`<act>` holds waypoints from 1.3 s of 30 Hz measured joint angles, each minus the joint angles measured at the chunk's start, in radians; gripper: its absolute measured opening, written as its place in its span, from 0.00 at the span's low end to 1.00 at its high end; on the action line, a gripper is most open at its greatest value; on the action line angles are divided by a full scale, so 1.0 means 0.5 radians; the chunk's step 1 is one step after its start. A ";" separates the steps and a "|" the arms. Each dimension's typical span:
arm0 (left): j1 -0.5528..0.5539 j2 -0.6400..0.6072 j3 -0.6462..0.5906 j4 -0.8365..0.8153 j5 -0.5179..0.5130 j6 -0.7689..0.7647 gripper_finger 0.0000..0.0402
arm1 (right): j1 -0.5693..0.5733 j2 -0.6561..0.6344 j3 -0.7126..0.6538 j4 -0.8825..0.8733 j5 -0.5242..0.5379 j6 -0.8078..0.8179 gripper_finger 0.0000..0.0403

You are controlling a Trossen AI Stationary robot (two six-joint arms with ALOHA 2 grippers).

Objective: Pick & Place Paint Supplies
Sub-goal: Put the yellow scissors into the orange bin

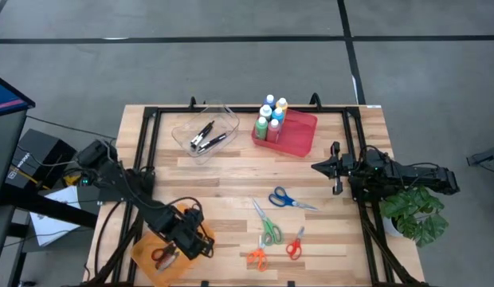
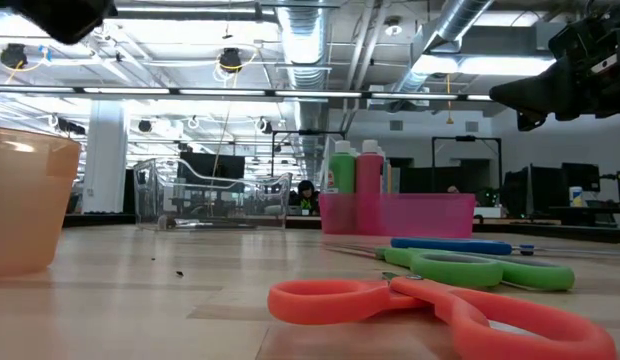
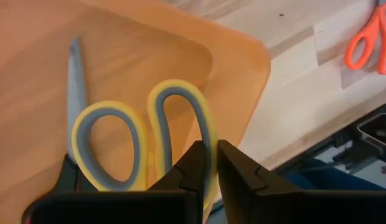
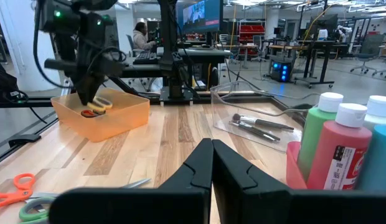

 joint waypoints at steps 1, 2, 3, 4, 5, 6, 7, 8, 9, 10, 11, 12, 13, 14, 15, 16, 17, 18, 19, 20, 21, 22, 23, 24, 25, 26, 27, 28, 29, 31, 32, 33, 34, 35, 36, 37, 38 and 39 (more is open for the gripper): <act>-0.001 0.026 0.000 0.018 -0.001 0.005 0.06 | 0.000 0.000 0.000 0.000 0.000 0.000 0.00; -0.005 0.050 0.000 0.028 0.000 0.008 0.06 | 0.000 0.000 0.000 0.000 0.000 0.000 0.00; -0.013 0.069 0.000 0.026 0.000 0.009 0.06 | 0.000 0.000 0.000 0.000 0.000 0.000 0.00; -0.020 0.087 0.000 0.021 0.000 0.009 0.06 | 0.000 -0.001 0.000 0.000 0.000 -0.001 0.00; -0.023 0.104 0.000 0.021 0.001 0.009 0.06 | 0.000 0.000 0.000 -0.001 0.000 0.000 0.00; -0.029 0.122 0.001 0.023 0.000 0.010 0.06 | 0.000 0.000 0.000 0.000 0.000 0.000 0.00; -0.032 0.142 0.001 0.023 -0.004 0.010 0.06 | 0.000 0.000 0.000 0.000 0.000 0.000 0.00; -0.038 0.155 0.001 0.022 -0.019 0.010 0.06 | 0.000 0.000 0.000 0.000 0.000 0.000 0.00; -0.039 0.167 0.001 0.028 -0.038 0.010 0.06 | 0.000 0.000 0.000 0.000 0.000 0.000 0.00; -0.039 0.177 0.001 0.039 -0.056 0.013 0.06 | 0.000 0.000 0.000 0.000 0.000 0.000 0.00; -0.039 0.191 0.001 0.043 -0.069 0.014 0.06 | 0.000 0.000 0.000 0.000 0.000 -0.001 0.00; -0.039 0.204 0.001 0.040 -0.078 0.017 0.06 | 0.000 0.000 0.000 -0.001 0.000 -0.001 0.00; -0.039 0.217 0.001 0.039 -0.085 0.033 0.06 | 0.000 0.000 0.000 0.000 0.000 0.000 0.00; -0.038 0.227 0.002 0.039 -0.093 0.059 0.06 | 0.000 0.000 0.000 0.000 0.000 0.000 0.00; -0.038 0.237 0.001 0.039 -0.098 0.081 0.06 | 0.001 0.000 -0.001 -0.001 0.000 0.000 0.00; -0.038 0.247 0.001 0.042 -0.100 0.107 0.06 | 0.001 0.000 0.000 0.000 0.000 -0.001 0.00; -0.037 0.258 0.001 0.044 -0.105 0.132 0.06 | 0.001 -0.001 -0.001 -0.001 0.000 -0.001 0.00; -0.034 0.267 0.002 0.049 -0.105 0.167 0.06 | 0.001 0.000 0.000 0.000 0.000 0.000 0.00; -0.031 0.276 0.002 0.063 -0.105 0.192 0.06 | 0.001 0.000 0.000 0.000 0.000 0.000 0.00; -0.030 0.282 0.002 0.072 -0.105 0.211 0.06 | 0.001 0.000 0.000 0.000 0.000 0.000 0.00; -0.030 0.284 0.002 0.070 -0.106 0.215 0.06 | 0.001 0.000 0.000 0.000 0.000 0.000 0.00; -0.029 0.284 0.002 0.070 -0.111 0.215 0.06 | 0.001 0.000 0.000 0.000 0.000 0.000 0.00; -0.030 0.284 0.002 0.079 -0.131 0.215 0.06 | 0.001 0.000 0.000 -0.001 0.000 0.000 0.00; -0.030 0.284 0.002 0.085 -0.158 0.217 0.06 | 0.001 0.000 0.000 0.000 0.000 0.000 0.00; -0.030 0.284 0.002 0.087 -0.178 0.217 0.06 | 0.001 0.000 0.000 0.000 0.000 -0.001 0.00; -0.030 0.284 0.002 0.088 -0.198 0.218 0.06 | 0.001 0.000 0.000 0.000 0.000 0.000 0.00; -0.030 0.284 0.002 0.088 -0.203 0.218 0.06 | 0.001 0.000 0.000 0.000 0.000 0.000 0.00; -0.030 0.284 0.002 0.089 -0.204 0.218 0.06 | 0.001 0.000 0.000 0.000 0.000 -0.001 0.00; -0.030 0.284 0.002 0.089 -0.210 0.218 0.06 | 0.001 0.000 0.000 0.000 0.000 0.000 0.00; -0.030 0.284 0.002 0.089 -0.232 0.217 0.06 | 0.001 0.000 0.000 0.000 0.000 0.000 0.00; -0.030 0.284 0.002 0.089 -0.247 0.218 0.06 | 0.001 -0.001 0.000 0.000 0.000 0.000 0.00; -0.030 0.284 0.002 0.089 -0.254 0.218 0.06 | 0.001 0.000 -0.001 0.000 0.000 0.000 0.00; -0.030 0.283 0.002 0.090 -0.257 0.218 0.06 | 0.000 0.000 0.000 0.000 0.000 0.000 0.00; -0.030 0.283 0.002 0.090 -0.261 0.217 0.06 | 0.001 0.000 0.000 0.000 0.000 0.000 0.00; -0.030 0.283 0.002 0.090 -0.262 0.218 0.06 | 0.001 0.000 0.000 0.000 0.000 -0.001 0.00; -0.029 0.283 0.002 0.090 -0.264 0.218 0.06 | 0.001 0.000 0.000 -0.001 0.000 0.000 0.00; -0.030 0.283 0.002 0.090 -0.266 0.218 0.06 | 0.001 0.000 0.000 0.000 0.000 0.000 0.00; -0.030 0.283 0.002 0.090 -0.266 0.218 0.06 | 0.001 0.000 0.000 0.000 0.000 0.000 0.00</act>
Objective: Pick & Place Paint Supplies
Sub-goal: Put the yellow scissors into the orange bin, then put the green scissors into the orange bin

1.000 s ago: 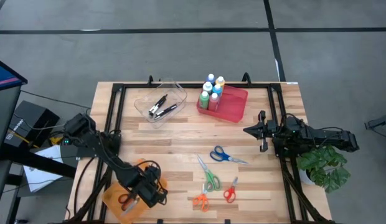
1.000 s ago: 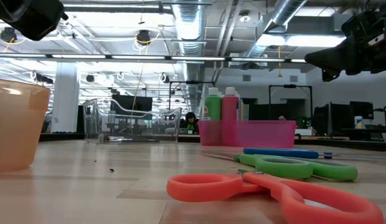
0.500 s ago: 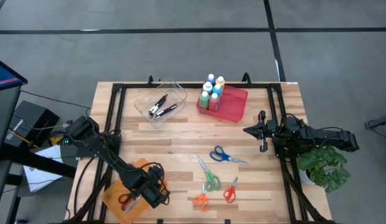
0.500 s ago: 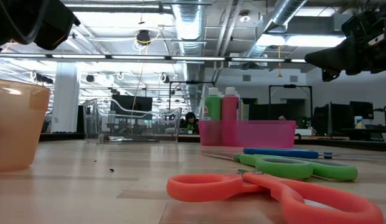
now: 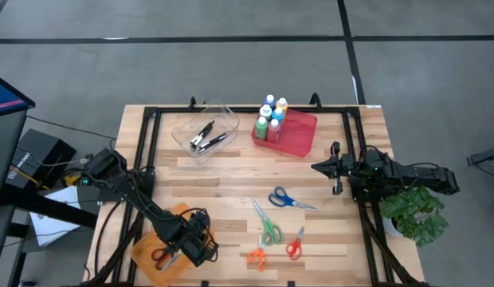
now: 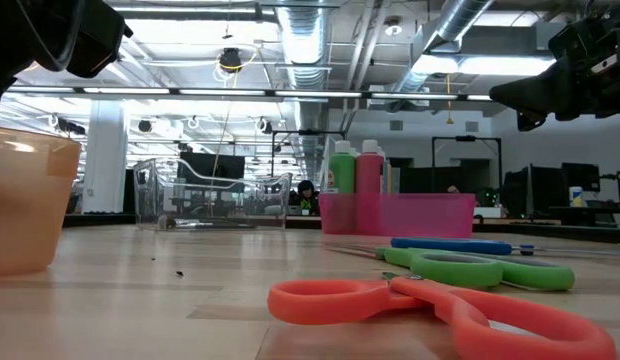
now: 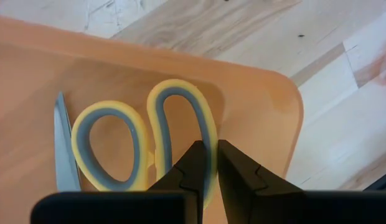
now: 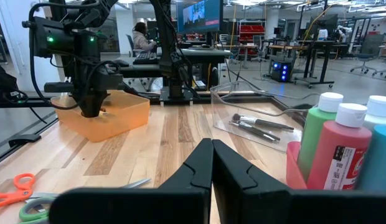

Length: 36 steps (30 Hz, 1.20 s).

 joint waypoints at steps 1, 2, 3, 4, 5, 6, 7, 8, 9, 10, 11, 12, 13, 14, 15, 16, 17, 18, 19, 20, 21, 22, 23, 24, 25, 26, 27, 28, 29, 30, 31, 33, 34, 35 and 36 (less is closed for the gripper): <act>0.000 0.000 0.000 0.000 0.000 0.000 0.06 | 0.000 0.000 0.000 0.000 0.000 0.000 0.00; 0.000 0.000 0.000 0.000 0.001 -0.001 0.07 | 0.000 0.000 0.000 -0.001 0.000 0.000 0.00; 0.000 0.000 0.000 0.001 0.001 -0.001 0.07 | 0.000 0.000 0.000 -0.001 0.000 0.000 0.00; 0.000 0.000 0.000 0.002 0.000 -0.001 0.08 | 0.000 0.000 0.000 -0.001 0.000 0.000 0.00; 0.000 0.000 0.000 0.001 0.000 -0.001 0.09 | 0.000 0.000 0.000 0.000 0.000 0.000 0.00; 0.000 0.000 0.000 0.001 0.000 0.000 0.10 | 0.000 0.000 0.000 -0.001 0.000 0.000 0.00; 0.000 0.000 0.000 0.001 0.000 -0.001 0.11 | 0.000 0.000 0.000 0.000 0.000 0.000 0.00; 0.000 0.000 0.000 0.002 0.001 -0.001 0.13 | -0.001 0.000 0.000 -0.001 0.000 0.000 0.00; 0.000 -0.001 0.000 0.001 0.001 -0.001 0.14 | 0.000 0.000 0.000 -0.001 0.000 -0.001 0.00; 0.000 -0.001 0.000 0.001 0.001 -0.001 0.16 | 0.000 0.000 0.000 -0.001 0.000 0.000 0.00; 0.000 -0.001 0.000 0.001 0.001 -0.001 0.17 | 0.000 0.000 0.000 -0.001 0.000 0.000 0.00; 0.000 -0.001 0.000 0.001 0.001 -0.001 0.19 | 0.000 0.000 0.000 -0.001 0.000 0.000 0.00; 0.000 -0.002 0.000 0.001 0.004 -0.001 0.20 | 0.000 0.000 0.000 -0.001 0.000 0.000 0.00; 0.000 -0.002 0.000 0.001 0.017 -0.001 0.21 | 0.000 0.000 0.000 -0.001 0.000 0.000 0.00; 0.000 -0.002 0.000 0.001 0.031 -0.001 0.23 | 0.000 0.000 0.000 -0.001 0.000 0.000 0.00; 0.001 -0.003 0.000 0.002 0.046 -0.002 0.24 | 0.000 0.000 0.000 -0.001 0.000 0.000 0.00; 0.005 -0.009 0.000 0.006 0.068 -0.006 0.25 | 0.000 0.000 0.000 -0.001 0.000 0.000 0.00; 0.012 -0.023 0.000 0.006 0.092 -0.006 0.27 | 0.000 0.000 0.000 -0.001 0.000 0.000 0.00; 0.019 -0.052 0.000 0.007 0.126 -0.004 0.29 | 0.000 0.000 0.000 -0.001 0.000 0.000 0.00; 0.028 -0.092 0.000 0.008 0.151 -0.001 0.30 | 0.000 0.000 0.000 -0.001 0.001 0.000 0.00; 0.037 -0.139 0.000 0.010 0.162 0.010 0.32 | 0.000 0.000 0.000 -0.001 0.000 0.000 0.00; 0.046 -0.186 0.000 0.010 0.165 0.030 0.34 | -0.001 0.000 0.000 -0.001 0.000 0.000 0.00; 0.059 -0.241 0.000 0.006 0.165 0.051 0.35 | 0.000 0.000 0.000 -0.001 0.000 0.000 0.00; 0.072 -0.305 0.000 -0.006 0.165 0.076 0.37 | 0.000 0.000 0.000 -0.001 0.000 0.000 0.00; 0.093 -0.375 0.000 -0.005 0.164 0.102 0.38 | 0.000 0.000 0.000 -0.001 0.000 0.000 0.00; 0.111 -0.452 0.000 0.003 0.165 0.119 0.39 | -0.001 0.000 0.000 0.000 0.001 0.000 0.00; 0.129 -0.528 0.001 0.008 0.163 0.149 0.40 | 0.000 0.000 0.000 -0.001 0.000 0.000 0.00; 0.151 -0.604 0.001 0.023 0.162 0.180 0.40 | 0.000 0.000 0.000 -0.001 0.000 0.000 0.00; 0.172 -0.683 0.001 0.061 0.149 0.222 0.41 | 0.000 0.000 0.000 -0.001 0.000 0.000 0.00; 0.198 -0.757 0.001 0.124 0.117 0.276 0.41 | -0.001 0.000 0.000 -0.001 0.001 0.000 0.00; 0.221 -0.825 0.001 0.197 0.073 0.342 0.41 | 0.000 0.000 0.000 -0.001 0.000 -0.001 0.00; 0.291 -0.934 0.001 0.370 -0.026 0.550 0.41 | 0.000 0.000 0.000 -0.001 0.000 0.000 0.00; 0.342 -0.967 0.002 0.473 -0.070 0.681 0.41 | 0.000 0.000 0.000 -0.001 0.001 0.000 0.00; 0.401 -0.984 0.003 0.569 -0.108 0.823 0.41 | 0.000 0.000 0.000 -0.001 0.000 0.000 0.00; 0.465 -0.988 0.003 0.668 -0.140 0.968 0.40 | 0.000 0.000 0.000 -0.001 0.001 0.000 0.00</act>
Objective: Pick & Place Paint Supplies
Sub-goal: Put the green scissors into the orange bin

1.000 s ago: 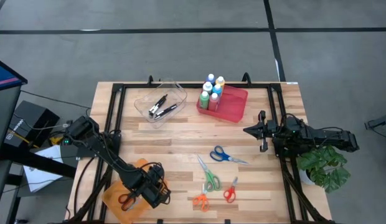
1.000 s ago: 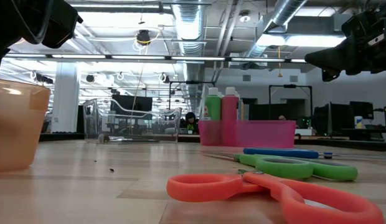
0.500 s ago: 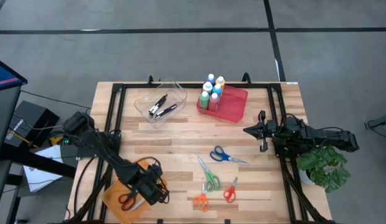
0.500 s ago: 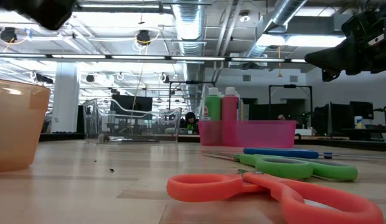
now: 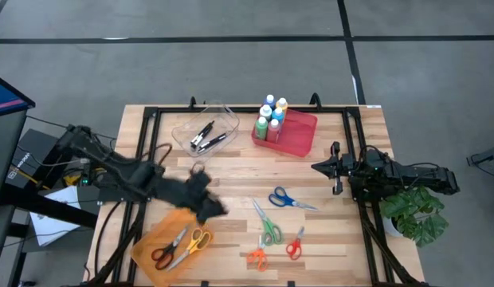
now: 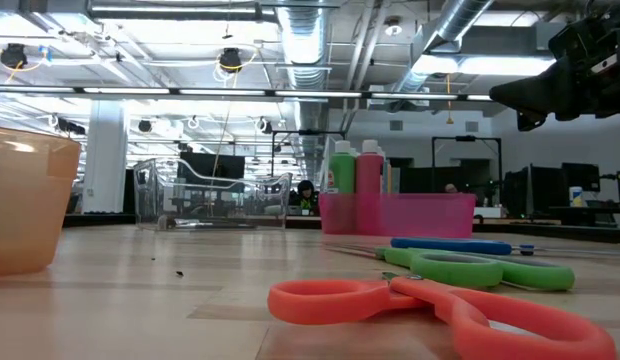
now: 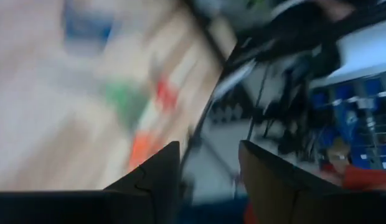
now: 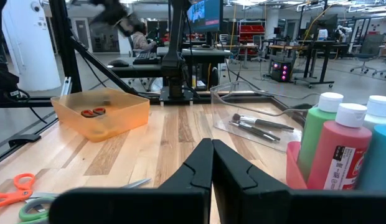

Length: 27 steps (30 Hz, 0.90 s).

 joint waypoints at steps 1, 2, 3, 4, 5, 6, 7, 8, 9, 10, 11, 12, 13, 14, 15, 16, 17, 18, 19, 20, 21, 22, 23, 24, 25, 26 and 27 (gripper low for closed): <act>0.068 0.006 0.000 0.110 -0.009 0.152 0.39 | 0.000 0.000 0.000 0.000 0.000 0.001 0.00; 0.130 0.022 0.000 0.214 -0.012 0.298 0.38 | 0.000 0.000 0.000 0.000 -0.001 0.000 0.00; 0.193 0.045 0.000 0.314 -0.006 0.441 0.38 | 0.000 0.000 0.000 0.000 0.000 0.000 0.00; 0.251 0.070 0.000 0.398 0.000 0.573 0.37 | 0.000 0.000 0.000 0.000 -0.001 0.000 0.00; 0.309 0.104 0.000 0.479 0.004 0.683 0.36 | 0.000 0.000 0.000 0.000 0.000 0.000 0.00; 0.365 0.145 0.000 0.557 0.025 0.772 0.36 | -0.001 0.000 0.000 0.001 0.000 0.001 0.00; 0.417 0.185 0.000 0.610 0.066 0.845 0.36 | 0.000 0.000 0.000 0.000 -0.001 0.001 0.00; 0.463 0.231 0.000 0.663 0.113 0.894 0.35 | 0.000 0.000 0.000 0.000 0.000 0.000 0.00; 0.505 0.283 0.000 0.720 0.168 0.936 0.35 | 0.000 0.000 0.000 0.000 0.000 0.000 0.00; 0.543 0.337 0.001 0.764 0.239 0.981 0.35 | 0.000 0.000 0.000 0.000 0.000 0.000 0.00; 0.572 0.392 0.009 0.772 0.300 1.033 0.35 | 0.000 0.000 0.000 0.000 0.000 0.001 0.00; 0.592 0.455 0.025 0.767 0.351 1.084 0.35 | 0.000 0.000 0.000 0.000 0.000 0.000 0.00; 0.608 0.522 0.047 0.769 0.400 1.133 0.35 | 0.000 0.000 0.000 0.000 0.000 0.000 0.00; 0.619 0.587 0.069 0.769 0.442 1.186 0.35 | 0.000 0.000 0.000 0.000 0.000 0.000 0.00; 0.625 0.648 0.095 0.761 0.481 1.233 0.35 | 0.000 0.000 0.000 0.000 0.000 0.001 0.00; 0.632 0.710 0.128 0.772 0.514 1.284 0.35 | -0.001 0.000 0.000 0.000 0.000 0.000 0.00; 0.632 0.770 0.159 0.776 0.530 1.327 0.35 | 0.000 0.000 0.000 0.000 0.000 0.000 0.00; 0.632 0.826 0.191 0.778 0.538 1.361 0.35 | 0.000 0.000 0.000 0.000 0.000 0.000 0.00; 0.632 0.880 0.220 0.777 0.543 1.405 0.35 | 0.000 0.000 0.000 0.000 0.000 0.001 0.00; 0.632 0.938 0.251 0.773 0.545 1.451 0.35 | 0.000 0.000 0.000 0.000 0.000 0.000 0.00; 0.630 0.989 0.282 0.781 0.544 1.500 0.35 | -0.001 0.000 0.000 0.000 -0.001 0.000 0.00; 0.627 1.035 0.302 0.778 0.544 1.555 0.35 | 0.000 0.000 0.000 0.000 0.000 0.000 0.00; 0.626 1.082 0.327 0.792 0.545 1.602 0.35 | -0.001 0.000 0.000 0.000 0.000 0.001 0.00; 0.625 1.125 0.344 0.817 0.544 1.646 0.35 | -0.001 0.000 0.000 0.000 0.000 0.000 0.00; 0.625 1.165 0.350 0.833 0.545 1.670 0.35 | 0.000 0.000 0.000 0.001 0.000 0.001 0.00; 0.624 1.205 0.359 0.872 0.545 1.697 0.35 | 0.000 0.000 0.000 0.000 0.000 0.000 0.00; 0.623 1.243 0.360 0.912 0.545 1.721 0.35 | 0.000 0.000 0.000 0.001 0.000 0.000 0.00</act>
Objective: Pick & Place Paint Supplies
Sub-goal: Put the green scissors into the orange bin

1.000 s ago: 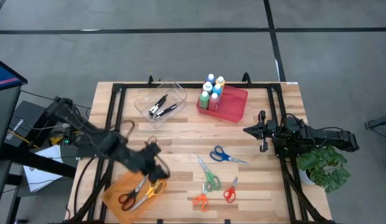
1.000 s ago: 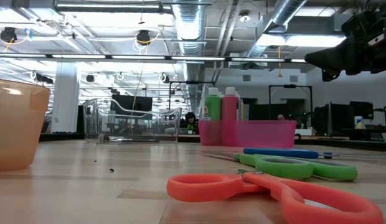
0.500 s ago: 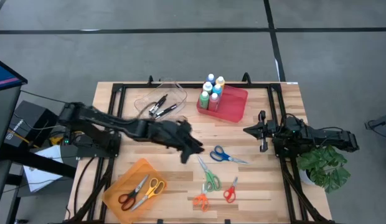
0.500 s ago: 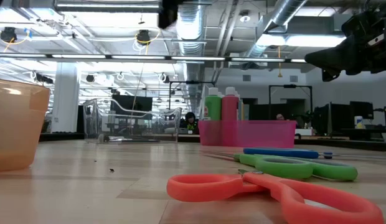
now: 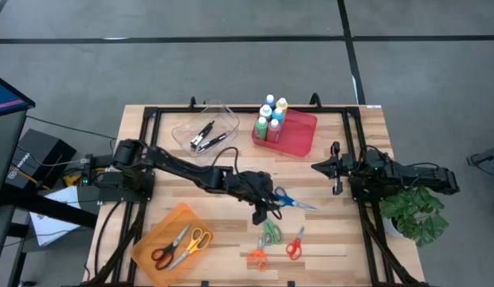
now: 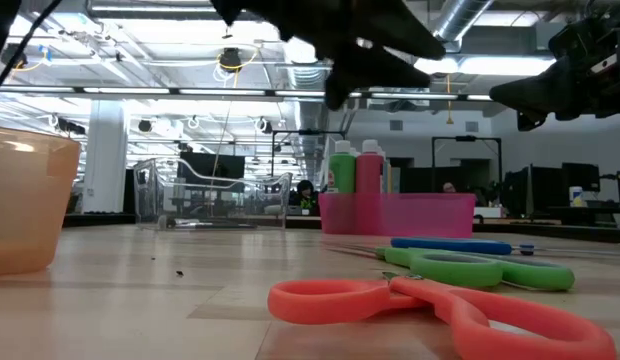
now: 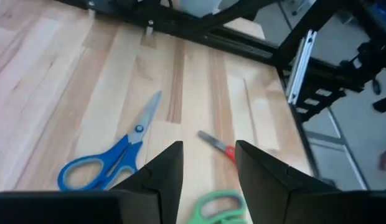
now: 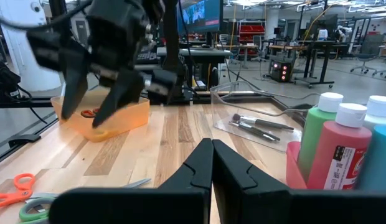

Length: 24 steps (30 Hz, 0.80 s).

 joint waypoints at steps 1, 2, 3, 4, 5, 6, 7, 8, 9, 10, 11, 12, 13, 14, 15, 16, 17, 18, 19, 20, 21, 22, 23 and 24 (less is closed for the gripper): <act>-0.005 0.033 0.000 0.047 0.000 0.029 0.35 | 0.000 -0.001 0.000 0.002 0.000 0.000 0.00; -0.010 0.065 0.000 0.110 0.000 0.060 0.35 | 0.000 -0.001 0.000 0.001 -0.001 0.000 0.00; -0.015 0.098 0.000 0.175 0.000 0.093 0.35 | 0.000 0.000 0.000 0.001 0.000 0.000 0.00; -0.024 0.130 0.001 0.251 -0.001 0.129 0.35 | -0.001 -0.001 0.000 0.001 0.000 0.000 0.00; -0.034 0.158 0.001 0.301 -0.001 0.151 0.35 | 0.000 0.000 0.000 0.001 0.000 -0.001 0.00; -0.047 0.187 0.001 0.362 0.000 0.177 0.35 | 0.000 -0.001 0.000 0.000 0.000 -0.001 0.00; -0.060 0.218 0.001 0.428 0.001 0.188 0.35 | -0.001 0.000 0.000 0.000 0.000 0.000 0.00; -0.078 0.243 0.001 0.448 0.001 0.197 0.35 | 0.000 0.000 0.000 0.000 0.000 0.000 0.00; -0.095 0.264 0.001 0.463 0.000 0.213 0.35 | 0.000 -0.001 0.000 0.000 0.000 0.000 0.00; -0.115 0.284 0.001 0.468 0.000 0.243 0.35 | 0.000 -0.001 0.000 0.000 0.000 0.000 0.00; -0.137 0.301 0.001 0.457 -0.001 0.274 0.35 | 0.000 0.000 0.000 0.000 0.000 0.000 0.00; -0.161 0.308 0.001 0.410 -0.001 0.306 0.35 | 0.000 0.000 0.000 0.000 0.000 0.000 0.00; -0.186 0.316 0.001 0.347 0.000 0.335 0.35 | 0.000 -0.001 0.000 0.000 0.000 0.000 0.00; -0.211 0.322 0.001 0.297 0.001 0.345 0.35 | -0.001 0.000 0.000 0.000 0.000 0.000 0.00; -0.231 0.323 0.000 0.210 0.000 0.348 0.35 | 0.000 0.000 0.000 0.000 0.000 0.000 0.00; -0.252 0.323 0.000 0.147 0.000 0.349 0.35 | 0.000 -0.001 0.000 0.000 0.000 -0.001 0.00; -0.271 0.323 0.000 0.093 0.001 0.355 0.35 | 0.000 0.000 0.000 0.000 0.000 0.000 0.00; -0.289 0.323 0.000 0.047 0.002 0.375 0.35 | -0.001 -0.001 0.000 0.000 0.000 0.000 0.00; -0.305 0.323 0.000 0.017 0.002 0.405 0.35 | 0.000 0.000 0.000 0.000 0.000 0.000 0.00; -0.320 0.323 0.000 -0.005 0.001 0.438 0.35 | 0.000 0.000 0.000 0.000 0.000 0.000 0.00; -0.332 0.323 0.000 -0.008 0.000 0.472 0.35 | 0.000 0.000 0.000 0.000 0.000 0.000 0.00; -0.343 0.323 0.000 0.002 -0.001 0.513 0.35 | 0.000 0.000 0.000 0.000 0.000 0.000 0.00; -0.351 0.323 0.000 0.013 -0.006 0.551 0.35 | 0.000 0.000 0.000 0.000 0.000 -0.001 0.00; -0.356 0.323 0.000 0.016 -0.021 0.578 0.35 | 0.000 0.000 0.000 0.000 0.000 0.000 0.00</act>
